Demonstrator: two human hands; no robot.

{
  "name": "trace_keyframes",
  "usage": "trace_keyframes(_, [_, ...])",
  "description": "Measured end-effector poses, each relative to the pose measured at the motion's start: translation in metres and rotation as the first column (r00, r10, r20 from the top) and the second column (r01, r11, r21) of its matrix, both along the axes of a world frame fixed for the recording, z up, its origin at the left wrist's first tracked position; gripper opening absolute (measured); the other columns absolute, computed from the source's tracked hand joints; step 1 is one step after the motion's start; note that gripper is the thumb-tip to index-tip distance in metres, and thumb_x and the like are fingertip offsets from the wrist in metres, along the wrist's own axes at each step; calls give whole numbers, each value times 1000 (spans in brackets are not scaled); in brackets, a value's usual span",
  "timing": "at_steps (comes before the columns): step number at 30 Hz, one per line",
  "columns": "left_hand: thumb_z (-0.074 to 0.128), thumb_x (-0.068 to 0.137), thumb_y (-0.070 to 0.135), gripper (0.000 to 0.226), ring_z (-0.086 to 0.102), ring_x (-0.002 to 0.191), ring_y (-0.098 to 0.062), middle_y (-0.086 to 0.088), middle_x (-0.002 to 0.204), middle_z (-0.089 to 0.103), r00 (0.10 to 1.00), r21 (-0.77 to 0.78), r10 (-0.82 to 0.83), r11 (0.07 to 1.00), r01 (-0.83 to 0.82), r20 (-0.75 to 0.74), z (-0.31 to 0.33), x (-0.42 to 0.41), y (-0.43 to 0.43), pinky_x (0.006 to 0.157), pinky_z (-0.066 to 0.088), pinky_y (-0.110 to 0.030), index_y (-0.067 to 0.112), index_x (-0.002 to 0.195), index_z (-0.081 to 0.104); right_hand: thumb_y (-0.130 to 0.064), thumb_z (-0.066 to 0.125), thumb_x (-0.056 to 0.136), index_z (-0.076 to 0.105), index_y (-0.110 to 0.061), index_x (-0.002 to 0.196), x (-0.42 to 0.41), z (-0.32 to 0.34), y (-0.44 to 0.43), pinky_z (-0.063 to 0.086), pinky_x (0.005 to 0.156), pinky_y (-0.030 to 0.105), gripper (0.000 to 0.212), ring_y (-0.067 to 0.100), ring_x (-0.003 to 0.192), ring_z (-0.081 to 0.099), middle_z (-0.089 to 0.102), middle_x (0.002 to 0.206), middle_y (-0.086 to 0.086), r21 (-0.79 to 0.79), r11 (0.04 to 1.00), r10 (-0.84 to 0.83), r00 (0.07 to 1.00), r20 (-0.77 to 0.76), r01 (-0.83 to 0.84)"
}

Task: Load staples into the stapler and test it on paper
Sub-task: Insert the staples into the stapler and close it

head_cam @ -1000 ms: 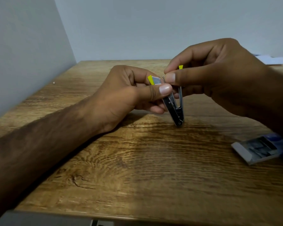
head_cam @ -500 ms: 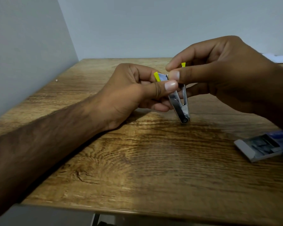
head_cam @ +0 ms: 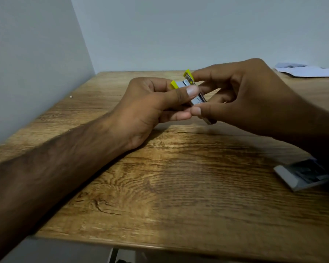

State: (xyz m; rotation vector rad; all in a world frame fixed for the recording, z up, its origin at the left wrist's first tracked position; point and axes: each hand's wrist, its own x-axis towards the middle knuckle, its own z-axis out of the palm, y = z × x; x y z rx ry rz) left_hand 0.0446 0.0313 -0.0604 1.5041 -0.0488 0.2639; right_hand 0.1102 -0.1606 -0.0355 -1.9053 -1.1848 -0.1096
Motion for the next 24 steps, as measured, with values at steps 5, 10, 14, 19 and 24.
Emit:
trace_keyframes(5, [76,89,14,36,76,78,-19,-21,91,79,1000,-8,-3,1000,3,8,0,0,0,66,62,-21,-15,109,70,-19,85,74,70,-30,120,0,3,-1,66,70,39,50,14,63,78,81,96,-5,33,999,-21,998,-60,23])
trace_keyframes(10, [78,87,15,40,77,86,-24,-30,104,75,999,18,-31,999,31,18,0,-1,-1,67,62,-22,-15,112,68,-18,83,77,66,-41,122,1,4,-2,65,71,39,53,20,62,76,78,100,-7,-35,999,-32,997,63,34])
trace_keyframes(14, [80,84,11,43,78,72,-26,-22,87,79,998,21,-58,998,57,33,3,1,-3,63,62,-28,-7,119,62,-6,82,79,75,-35,114,6,7,-7,62,65,39,47,24,58,72,78,94,-2,12,1000,-15,998,-54,15])
trace_keyframes(19, [84,80,16,45,69,61,-23,-8,76,78,988,318,-57,948,9,142,5,-1,-1,56,57,-34,7,116,60,-7,75,78,81,-26,105,5,8,-7,56,58,39,34,20,59,68,79,85,6,-31,997,62,990,-125,-66])
trace_keyframes(24, [90,66,21,47,60,78,-15,4,81,67,987,471,-54,882,-25,152,13,-8,3,71,49,-33,11,107,70,-8,75,76,81,-19,107,5,14,-12,58,57,30,34,13,57,67,80,79,10,-93,982,138,964,-229,-162])
